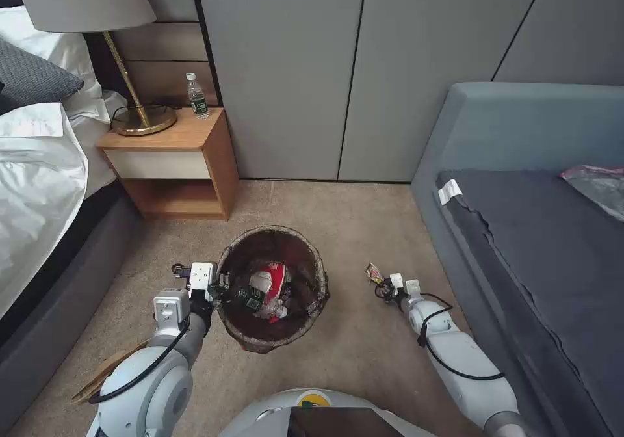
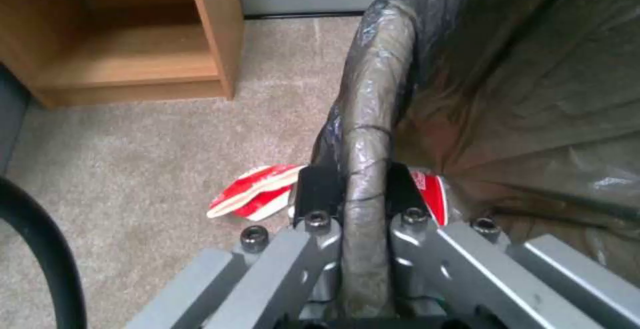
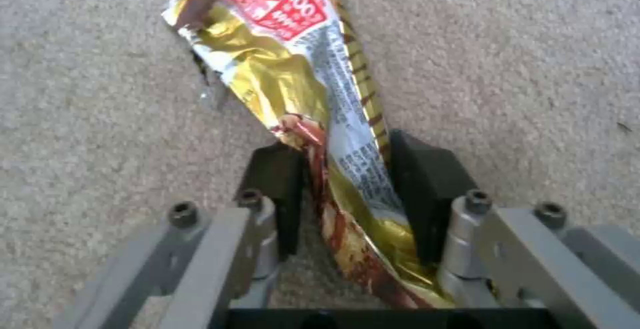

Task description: Pick up the trash bin, then pick up the garbage from the floor and place it into the trash bin.

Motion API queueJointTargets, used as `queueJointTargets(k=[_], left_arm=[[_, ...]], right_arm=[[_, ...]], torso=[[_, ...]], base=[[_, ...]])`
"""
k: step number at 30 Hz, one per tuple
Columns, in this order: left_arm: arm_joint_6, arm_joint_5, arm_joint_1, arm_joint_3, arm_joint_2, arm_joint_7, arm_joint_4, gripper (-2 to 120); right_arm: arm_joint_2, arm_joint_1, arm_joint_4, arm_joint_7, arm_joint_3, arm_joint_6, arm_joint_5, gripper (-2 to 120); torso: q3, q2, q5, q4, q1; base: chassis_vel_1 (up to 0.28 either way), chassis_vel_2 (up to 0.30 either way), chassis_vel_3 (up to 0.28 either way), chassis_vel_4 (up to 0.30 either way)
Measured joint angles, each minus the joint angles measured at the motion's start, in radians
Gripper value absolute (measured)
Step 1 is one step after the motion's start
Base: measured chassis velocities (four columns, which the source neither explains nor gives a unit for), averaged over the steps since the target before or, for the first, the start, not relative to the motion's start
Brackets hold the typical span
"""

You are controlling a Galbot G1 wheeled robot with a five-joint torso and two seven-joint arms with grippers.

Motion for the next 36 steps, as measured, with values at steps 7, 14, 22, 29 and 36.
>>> queueJointTargets(k=[7, 14, 22, 29, 36], left_arm=[[0.0, 0.001, -0.001, 0.004, -0.001, 0.0, 0.0, 2], [0.0, 0.001, 0.0, 0.0, -0.001, 0.0, -0.003, 2], [0.0, 0.0, -0.001, -0.003, -0.001, 0.0, -0.007, 2], [0.0, 0.003, 0.0, -0.002, -0.006, 0.0, -0.01, 2], [0.001, 0.004, 0.002, -0.004, -0.007, -0.001, -0.014, 2]], right_arm=[[-0.002, -0.008, 0.005, 0.0, 0.006, 0.005, -0.003, 13], [-0.013, -0.019, 0.011, 0.004, 0.019, 0.014, -0.01, 0], [-0.129, -0.114, 0.263, 0.017, 0.072, 0.017, 0.06, 0], [-0.234, -0.251, 0.629, 0.017, 0.166, -0.006, 0.177, 0], [-0.274, -0.275, 0.868, 0.039, 0.189, -0.06, 0.265, 0]], torso=[[0.0, 0.0, 0.0007, 0.0006, 0.0], [0.0, 0.0, 0.0003, -0.0003, 0.0], [0.0, 0.0, -0.0005, -0.0007, 0.0], [0.0, 0.0, -0.0002, -0.0003, 0.0], [0.0, 0.0, -0.0002, 0.0, 0.0]], base=[[0.0, 0.0, 0.0, 0.0], [0.0, 0.0, 0.0, 0.0], [0.0, 0.0, 0.0, 0.0], [0.0, 0.0, 0.0, 0.0], [0.0, 0.0, 0.0, 0.0]])
